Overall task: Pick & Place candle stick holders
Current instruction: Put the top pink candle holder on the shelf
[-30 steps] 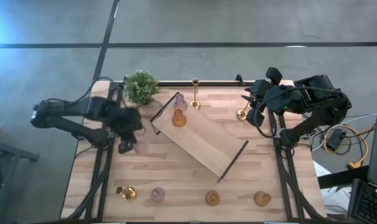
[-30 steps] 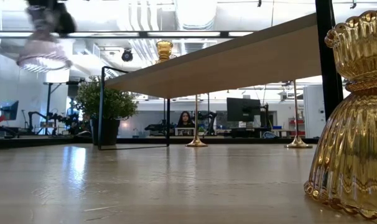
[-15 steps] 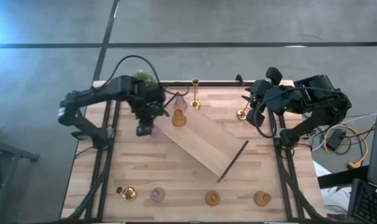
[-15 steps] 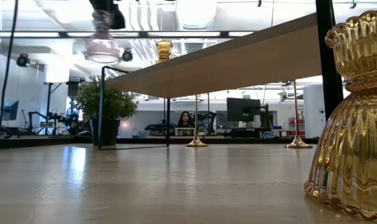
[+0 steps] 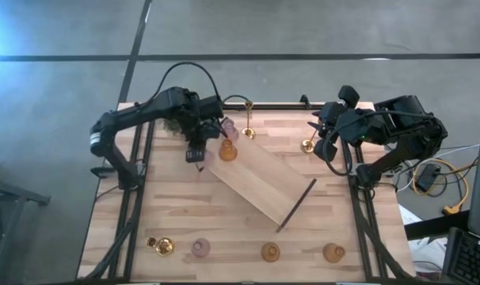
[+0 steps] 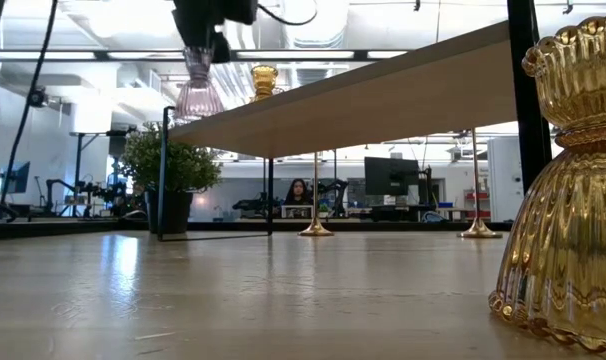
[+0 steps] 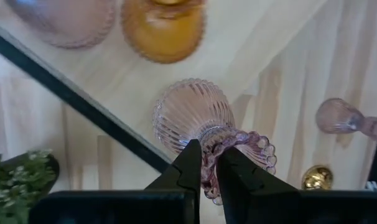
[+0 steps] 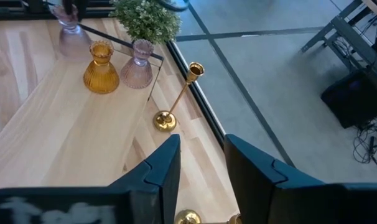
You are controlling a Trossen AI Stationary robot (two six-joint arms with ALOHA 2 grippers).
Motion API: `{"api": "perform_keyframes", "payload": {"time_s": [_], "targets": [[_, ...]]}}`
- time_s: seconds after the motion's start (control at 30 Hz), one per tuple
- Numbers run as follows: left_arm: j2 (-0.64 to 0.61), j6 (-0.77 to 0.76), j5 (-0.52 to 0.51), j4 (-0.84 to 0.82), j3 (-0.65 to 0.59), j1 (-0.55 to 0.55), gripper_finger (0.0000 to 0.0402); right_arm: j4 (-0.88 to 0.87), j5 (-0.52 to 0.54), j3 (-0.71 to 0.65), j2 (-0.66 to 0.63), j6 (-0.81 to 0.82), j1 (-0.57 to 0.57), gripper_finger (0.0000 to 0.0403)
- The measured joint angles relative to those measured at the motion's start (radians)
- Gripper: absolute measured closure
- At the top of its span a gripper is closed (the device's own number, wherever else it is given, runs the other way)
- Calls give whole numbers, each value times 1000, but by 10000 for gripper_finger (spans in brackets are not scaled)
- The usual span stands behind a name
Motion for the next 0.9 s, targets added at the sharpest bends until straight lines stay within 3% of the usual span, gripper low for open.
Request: {"api": "perform_keyframes", "payload": {"time_s": [0.9], "targets": [[33,65,19,32,1,79,369,0,0,0,0,-8,0,274]]}}
